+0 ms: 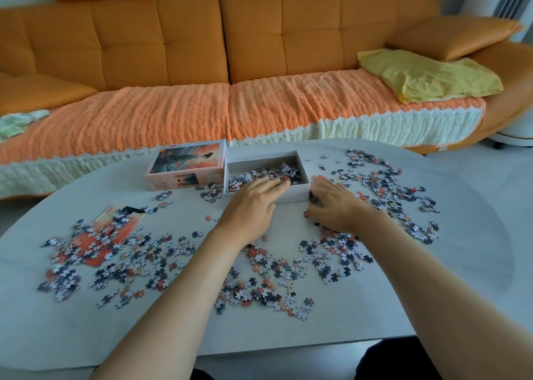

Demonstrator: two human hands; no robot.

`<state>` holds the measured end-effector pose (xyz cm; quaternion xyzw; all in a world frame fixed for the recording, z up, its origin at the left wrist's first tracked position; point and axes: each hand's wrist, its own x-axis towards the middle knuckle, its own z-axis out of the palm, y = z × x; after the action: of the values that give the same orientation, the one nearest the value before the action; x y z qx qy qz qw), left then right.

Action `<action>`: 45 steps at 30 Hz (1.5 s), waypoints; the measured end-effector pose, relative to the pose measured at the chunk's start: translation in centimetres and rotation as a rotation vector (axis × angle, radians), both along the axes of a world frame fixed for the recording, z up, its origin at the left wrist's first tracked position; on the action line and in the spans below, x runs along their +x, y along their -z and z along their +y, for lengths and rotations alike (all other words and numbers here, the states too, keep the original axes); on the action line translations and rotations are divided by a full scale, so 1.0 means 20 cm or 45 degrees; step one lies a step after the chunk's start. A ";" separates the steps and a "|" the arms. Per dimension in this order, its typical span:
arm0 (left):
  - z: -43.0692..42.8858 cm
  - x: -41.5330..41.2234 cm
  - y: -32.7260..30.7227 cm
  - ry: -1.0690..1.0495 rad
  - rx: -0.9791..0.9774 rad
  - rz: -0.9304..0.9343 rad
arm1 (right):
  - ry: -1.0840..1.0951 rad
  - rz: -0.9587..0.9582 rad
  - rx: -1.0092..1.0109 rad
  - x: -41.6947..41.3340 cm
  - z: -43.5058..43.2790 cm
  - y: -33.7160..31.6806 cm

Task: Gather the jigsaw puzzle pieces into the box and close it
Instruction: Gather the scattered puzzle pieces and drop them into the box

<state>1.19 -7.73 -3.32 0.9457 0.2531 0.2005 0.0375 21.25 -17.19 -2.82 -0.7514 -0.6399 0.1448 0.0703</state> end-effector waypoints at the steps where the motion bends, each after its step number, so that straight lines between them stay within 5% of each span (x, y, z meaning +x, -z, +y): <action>1: 0.01 -0.01 0.00 0.001 -0.011 -0.016 | -0.006 -0.001 0.012 0.00 0.00 0.00; 11: -0.04 0.00 -0.02 -0.109 -0.002 -0.014 | -0.070 0.081 0.097 -0.11 -0.21 -0.04; 15: -0.19 0.01 -0.07 0.059 0.046 -0.167 | -0.026 0.151 0.274 -0.10 -0.31 -0.04; 19: -0.35 -0.01 -0.10 0.236 -0.351 0.319 | 0.201 -0.081 0.199 -0.08 -0.41 0.01; 23: -0.39 -0.06 -0.03 0.236 -0.381 0.646 | 0.225 -0.166 0.054 -0.14 -0.44 0.08; 29: -0.39 -0.11 0.00 0.147 -0.272 0.531 | 0.142 -0.138 0.169 -0.21 -0.37 0.09; 36: -0.36 -0.21 -0.05 0.122 -0.281 0.443 | 0.057 0.214 0.386 -0.32 -0.29 0.08; 38: -0.41 -0.24 -0.04 0.178 -0.234 0.482 | 0.115 0.100 0.426 -0.32 -0.29 0.06; 45: -0.45 -0.26 0.02 0.070 -0.216 0.543 | 0.257 -0.053 0.082 -0.35 -0.35 0.09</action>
<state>-3.96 -16.77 -3.81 0.9667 0.2453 -0.0270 0.0679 14.27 -24.15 -4.64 -0.8122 -0.5667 0.1006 0.0953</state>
